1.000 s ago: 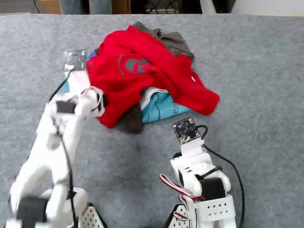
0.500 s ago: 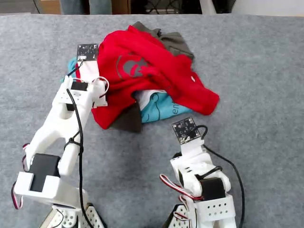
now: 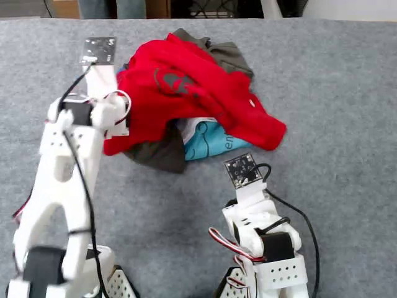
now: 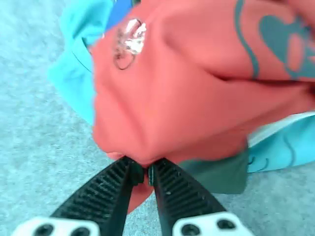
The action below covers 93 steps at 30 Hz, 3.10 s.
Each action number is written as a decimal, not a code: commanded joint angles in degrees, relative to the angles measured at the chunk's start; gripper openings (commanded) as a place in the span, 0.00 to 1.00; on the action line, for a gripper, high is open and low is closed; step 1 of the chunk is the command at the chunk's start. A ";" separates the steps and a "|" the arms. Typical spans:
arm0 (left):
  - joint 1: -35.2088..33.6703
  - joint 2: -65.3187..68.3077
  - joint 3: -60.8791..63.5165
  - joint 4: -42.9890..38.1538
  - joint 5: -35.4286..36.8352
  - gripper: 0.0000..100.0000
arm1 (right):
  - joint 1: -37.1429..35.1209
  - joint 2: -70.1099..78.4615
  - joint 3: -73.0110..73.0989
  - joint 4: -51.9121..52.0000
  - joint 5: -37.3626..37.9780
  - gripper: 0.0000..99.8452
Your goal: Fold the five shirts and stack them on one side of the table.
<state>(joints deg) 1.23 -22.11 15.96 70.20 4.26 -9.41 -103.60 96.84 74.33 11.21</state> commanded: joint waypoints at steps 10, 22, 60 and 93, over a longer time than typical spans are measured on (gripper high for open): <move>-14.29 -35.25 -3.47 11.87 -8.97 0.03 | -0.53 -4.44 -0.40 0.18 -0.44 0.02; -35.91 -63.47 -1.71 15.91 -17.14 0.03 | -0.53 -4.44 -0.40 0.18 -0.44 0.02; -4.35 9.85 25.45 -19.52 0.44 0.15 | -0.53 -4.44 -0.40 0.18 -0.44 0.02; -9.54 -35.96 -12.79 30.68 -6.42 0.03 | -0.53 -4.44 -0.40 0.18 -0.44 0.02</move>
<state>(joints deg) -7.82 -55.69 14.29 95.78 -1.45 -9.41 -103.60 96.84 74.33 11.21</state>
